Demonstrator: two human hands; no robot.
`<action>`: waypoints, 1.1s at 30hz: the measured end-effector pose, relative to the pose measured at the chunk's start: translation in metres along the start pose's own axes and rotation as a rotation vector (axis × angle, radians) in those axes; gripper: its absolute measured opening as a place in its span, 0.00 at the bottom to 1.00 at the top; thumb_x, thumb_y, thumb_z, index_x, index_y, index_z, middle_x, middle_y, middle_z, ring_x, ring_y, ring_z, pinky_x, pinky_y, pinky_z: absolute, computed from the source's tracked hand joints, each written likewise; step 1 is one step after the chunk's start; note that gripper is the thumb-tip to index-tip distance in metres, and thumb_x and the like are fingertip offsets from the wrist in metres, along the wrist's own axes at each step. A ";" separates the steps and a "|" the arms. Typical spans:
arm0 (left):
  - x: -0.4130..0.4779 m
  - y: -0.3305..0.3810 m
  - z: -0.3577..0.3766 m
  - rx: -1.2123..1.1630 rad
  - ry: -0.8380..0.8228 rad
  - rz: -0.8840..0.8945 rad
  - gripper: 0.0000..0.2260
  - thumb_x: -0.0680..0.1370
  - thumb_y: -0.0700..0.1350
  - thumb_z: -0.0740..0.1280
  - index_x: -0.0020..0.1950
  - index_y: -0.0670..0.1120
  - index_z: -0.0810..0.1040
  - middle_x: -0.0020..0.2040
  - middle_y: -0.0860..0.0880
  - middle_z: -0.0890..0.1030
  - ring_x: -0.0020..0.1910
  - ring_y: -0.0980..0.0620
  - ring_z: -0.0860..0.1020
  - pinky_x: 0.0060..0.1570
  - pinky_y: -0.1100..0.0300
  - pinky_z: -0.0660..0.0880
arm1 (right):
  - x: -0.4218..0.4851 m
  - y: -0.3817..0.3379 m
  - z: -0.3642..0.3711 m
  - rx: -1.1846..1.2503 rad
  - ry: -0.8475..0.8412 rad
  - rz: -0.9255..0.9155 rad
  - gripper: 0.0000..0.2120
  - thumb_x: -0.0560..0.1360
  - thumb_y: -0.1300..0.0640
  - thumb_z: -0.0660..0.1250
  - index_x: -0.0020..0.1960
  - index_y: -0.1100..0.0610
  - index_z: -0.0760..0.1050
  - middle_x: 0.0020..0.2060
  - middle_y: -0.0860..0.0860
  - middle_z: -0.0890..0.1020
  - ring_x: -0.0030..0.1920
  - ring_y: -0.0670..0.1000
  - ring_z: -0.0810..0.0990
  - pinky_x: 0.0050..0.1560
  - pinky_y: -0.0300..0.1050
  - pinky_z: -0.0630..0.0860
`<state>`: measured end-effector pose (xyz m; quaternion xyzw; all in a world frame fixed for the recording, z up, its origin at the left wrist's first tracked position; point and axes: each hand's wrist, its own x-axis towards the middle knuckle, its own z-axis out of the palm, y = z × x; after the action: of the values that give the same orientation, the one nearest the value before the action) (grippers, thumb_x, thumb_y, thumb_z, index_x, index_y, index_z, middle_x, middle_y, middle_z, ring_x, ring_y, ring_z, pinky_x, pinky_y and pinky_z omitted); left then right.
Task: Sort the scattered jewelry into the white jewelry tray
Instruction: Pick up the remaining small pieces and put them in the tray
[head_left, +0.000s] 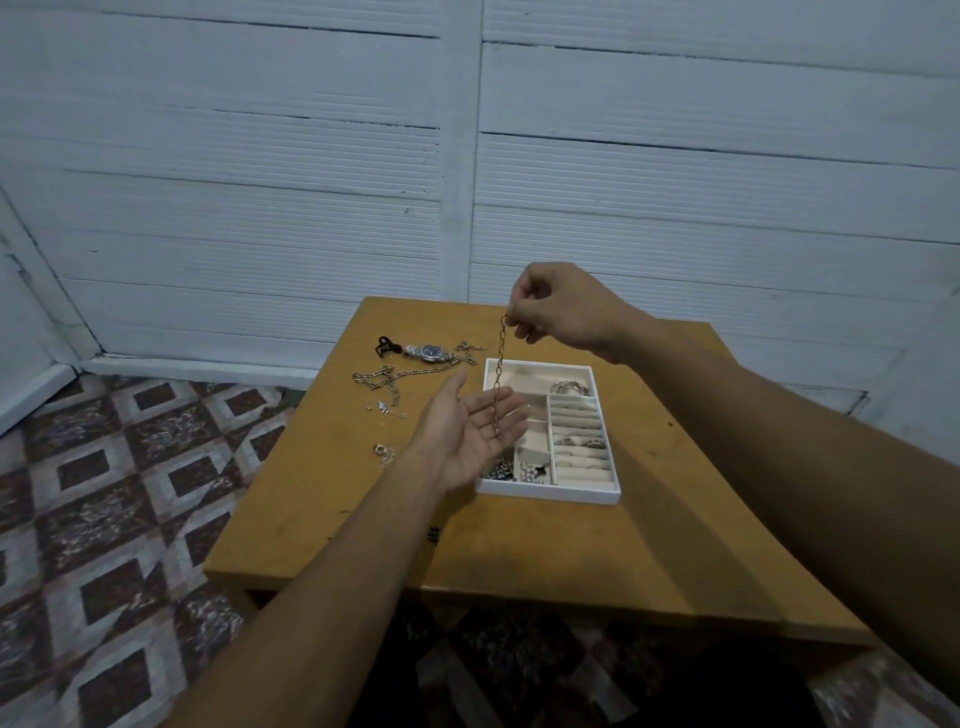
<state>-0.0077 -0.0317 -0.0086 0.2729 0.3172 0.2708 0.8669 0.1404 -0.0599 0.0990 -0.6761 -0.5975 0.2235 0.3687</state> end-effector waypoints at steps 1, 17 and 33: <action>0.002 0.001 0.000 -0.030 -0.001 -0.004 0.26 0.82 0.58 0.56 0.61 0.35 0.75 0.54 0.37 0.82 0.49 0.43 0.83 0.48 0.53 0.81 | -0.002 -0.001 0.002 -0.008 -0.008 -0.004 0.03 0.76 0.63 0.66 0.48 0.63 0.75 0.41 0.56 0.83 0.38 0.48 0.81 0.42 0.44 0.80; 0.020 0.004 -0.002 -0.075 0.062 0.044 0.26 0.82 0.57 0.54 0.61 0.35 0.74 0.54 0.36 0.82 0.50 0.43 0.81 0.48 0.52 0.79 | -0.038 0.037 0.038 -0.257 -0.247 0.030 0.01 0.73 0.62 0.70 0.45 0.58 0.80 0.32 0.47 0.78 0.31 0.44 0.74 0.35 0.35 0.71; 0.020 -0.002 -0.009 -0.065 0.049 -0.027 0.27 0.82 0.59 0.54 0.60 0.35 0.75 0.46 0.38 0.84 0.49 0.44 0.82 0.50 0.52 0.79 | -0.005 0.042 0.065 -0.495 -0.187 0.010 0.03 0.73 0.60 0.71 0.46 0.56 0.83 0.43 0.53 0.84 0.44 0.51 0.81 0.48 0.44 0.78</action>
<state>-0.0003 -0.0172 -0.0234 0.2337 0.3333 0.2759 0.8707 0.1183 -0.0502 0.0248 -0.7250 -0.6622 0.1340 0.1340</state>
